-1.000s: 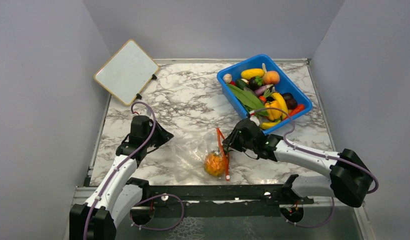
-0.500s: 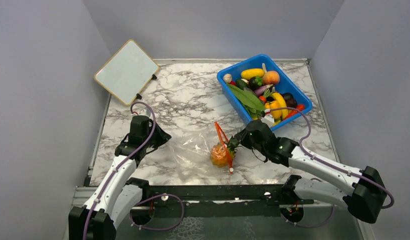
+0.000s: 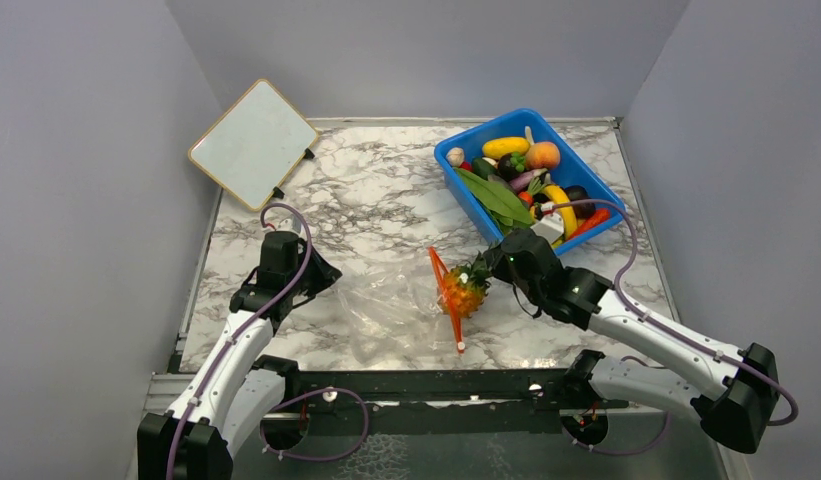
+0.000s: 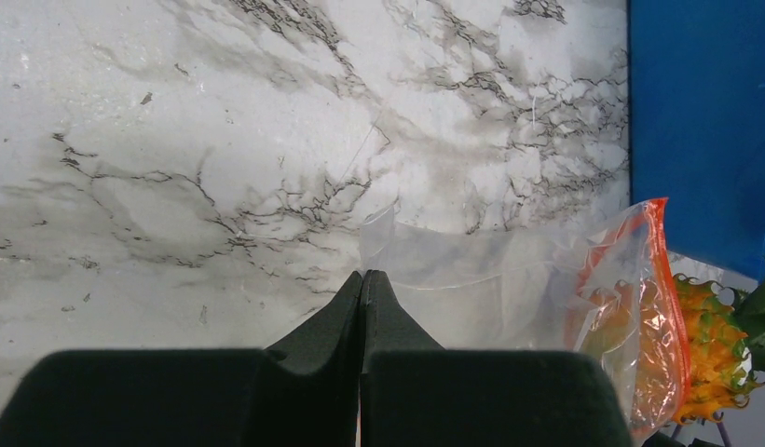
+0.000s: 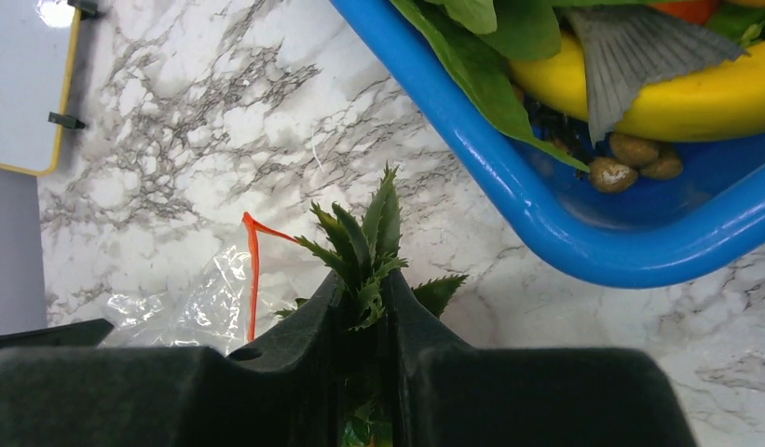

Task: Open the zip-top bag and remove the fake food
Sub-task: Pick up the fake fruit from the zipper food storage bag, then place the fake fruit in the bin.

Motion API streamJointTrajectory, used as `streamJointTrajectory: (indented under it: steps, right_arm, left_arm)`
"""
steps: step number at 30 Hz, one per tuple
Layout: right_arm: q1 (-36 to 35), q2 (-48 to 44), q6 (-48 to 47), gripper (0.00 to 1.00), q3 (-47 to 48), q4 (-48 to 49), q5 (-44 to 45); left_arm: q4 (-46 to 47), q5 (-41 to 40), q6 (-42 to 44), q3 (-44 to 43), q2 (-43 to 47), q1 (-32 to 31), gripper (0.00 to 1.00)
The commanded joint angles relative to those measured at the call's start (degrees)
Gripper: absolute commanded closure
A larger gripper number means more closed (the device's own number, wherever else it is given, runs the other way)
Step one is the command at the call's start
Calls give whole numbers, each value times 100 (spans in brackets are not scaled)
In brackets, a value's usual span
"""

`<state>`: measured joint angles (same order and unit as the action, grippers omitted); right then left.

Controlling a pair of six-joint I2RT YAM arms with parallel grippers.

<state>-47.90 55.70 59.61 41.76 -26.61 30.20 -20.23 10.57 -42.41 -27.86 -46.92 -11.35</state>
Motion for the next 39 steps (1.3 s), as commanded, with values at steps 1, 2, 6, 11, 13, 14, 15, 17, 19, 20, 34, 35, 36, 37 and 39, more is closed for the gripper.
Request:
streamJointTrajectory:
  steps: [1, 2, 6, 11, 13, 14, 15, 17, 19, 20, 34, 35, 36, 37, 39]
  right_arm:
    - [2, 37, -555, 89, 241, 190, 239]
    - [3, 71, -610, 89, 264, 213, 219]
    - [9, 172, -998, 90, 547, 157, 215]
    - [9, 288, -1640, 90, 1222, -51, 447]
    - [9, 327, -1935, 90, 1487, -120, 647]
    - [13, 339, -2082, 90, 1610, -152, 760]
    - [9, 355, -2231, 90, 1736, -171, 860]
    - [12, 378, -2541, 90, 1948, -186, 1128]
    - [17, 404, -2839, 90, 2095, -151, 1374]
    - [22, 415, -2981, 90, 2153, -120, 1499]
    - [2629, 1384, -4187, 90, 3401, 257, 326]
    - [2967, 1545, -4083, 90, 3539, 196, -48]
    - [3268, 1752, -3983, 90, 3701, 132, -504]
    - [3576, 1968, -3852, 90, 3844, 66, -857]
    - [4142, 2432, -3586, 90, 4098, -18, -1617]
  left_arm:
    - [82, -33, 111, -51, 27, 14, 100]
    - [93, -7, 104, -53, 13, 19, 100]
    - [93, 22, 71, -64, 0, 19, 100]
    - [72, -300, 13, -97, 316, 18, 93]
    - [55, -412, -11, -97, 461, 16, 84]
    - [48, -449, -24, -97, 505, 17, 76]
    - [21, -464, -34, -102, 541, 17, 68]
    - [-13, -481, -51, -106, 577, 15, 58]
    - [-28, -498, -81, -100, 615, 19, 50]
    - [-37, -509, -83, -105, 628, 17, 46]
    - [-240, -590, -6, -281, 841, 19, 27]
    - [-253, -597, -12, -282, 861, 15, 27]
    - [-266, -595, -12, -282, 870, 14, 27]
    - [-276, -599, -14, -289, 879, 23, 27]
    - [-294, -595, -13, -282, 898, 14, 26]
